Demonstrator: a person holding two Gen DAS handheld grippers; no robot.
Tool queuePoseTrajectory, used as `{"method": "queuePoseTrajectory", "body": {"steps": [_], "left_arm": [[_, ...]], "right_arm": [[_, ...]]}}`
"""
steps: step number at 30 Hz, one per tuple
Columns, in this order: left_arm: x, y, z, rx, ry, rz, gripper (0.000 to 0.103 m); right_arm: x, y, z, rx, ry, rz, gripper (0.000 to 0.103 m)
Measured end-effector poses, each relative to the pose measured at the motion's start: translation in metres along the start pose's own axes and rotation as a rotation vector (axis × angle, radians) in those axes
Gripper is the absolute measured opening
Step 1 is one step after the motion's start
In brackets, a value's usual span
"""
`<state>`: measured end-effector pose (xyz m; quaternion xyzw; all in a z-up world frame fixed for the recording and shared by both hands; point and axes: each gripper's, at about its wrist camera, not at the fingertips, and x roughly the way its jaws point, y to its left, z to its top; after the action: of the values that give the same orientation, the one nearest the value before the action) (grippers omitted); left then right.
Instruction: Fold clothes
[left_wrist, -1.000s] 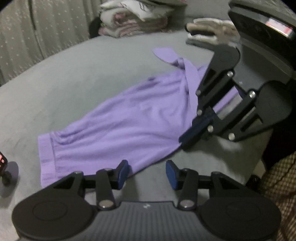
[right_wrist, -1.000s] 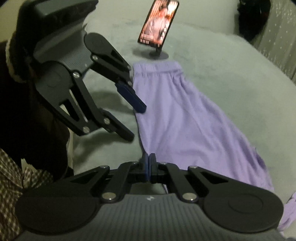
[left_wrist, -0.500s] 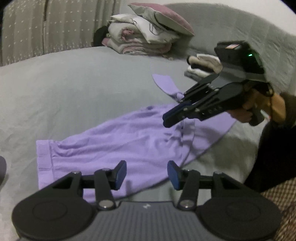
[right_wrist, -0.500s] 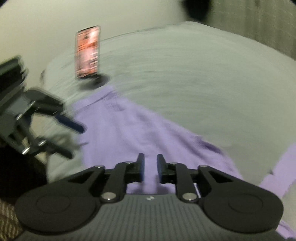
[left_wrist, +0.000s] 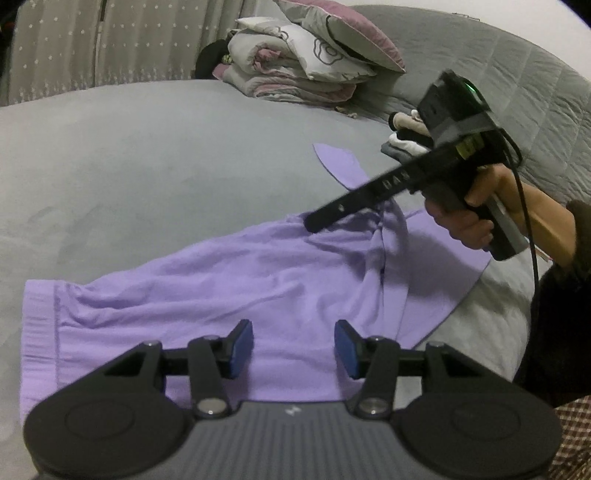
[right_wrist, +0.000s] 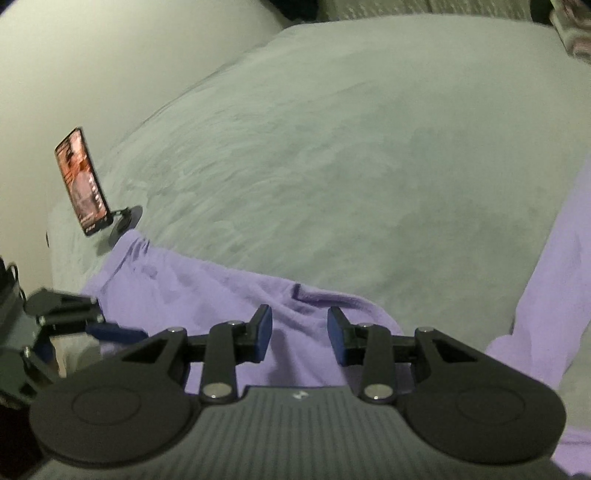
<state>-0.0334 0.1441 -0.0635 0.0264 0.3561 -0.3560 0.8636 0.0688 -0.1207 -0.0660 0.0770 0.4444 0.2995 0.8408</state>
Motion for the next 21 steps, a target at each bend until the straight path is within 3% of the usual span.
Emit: {"method": "queuePoseTrajectory", "body": {"steps": [10,12,14,21], "left_arm": [[-0.002,0.004,-0.009,0.009,0.000,-0.011,0.051],[-0.002,0.006,-0.009,0.006,-0.001,-0.014,0.051],[-0.003,0.006,-0.009,0.004,-0.001,-0.016,0.051],[-0.004,0.006,-0.011,0.012,0.011,-0.025,0.051]], "right_arm": [[0.015,-0.024,0.004,0.216,-0.009,0.145,0.037],[0.020,-0.021,0.004,0.226,-0.020,0.143,0.031],[0.025,-0.019,0.003,0.233,-0.034,0.131,0.006],[0.016,-0.025,0.008,0.285,-0.140,0.126,0.004]]}}
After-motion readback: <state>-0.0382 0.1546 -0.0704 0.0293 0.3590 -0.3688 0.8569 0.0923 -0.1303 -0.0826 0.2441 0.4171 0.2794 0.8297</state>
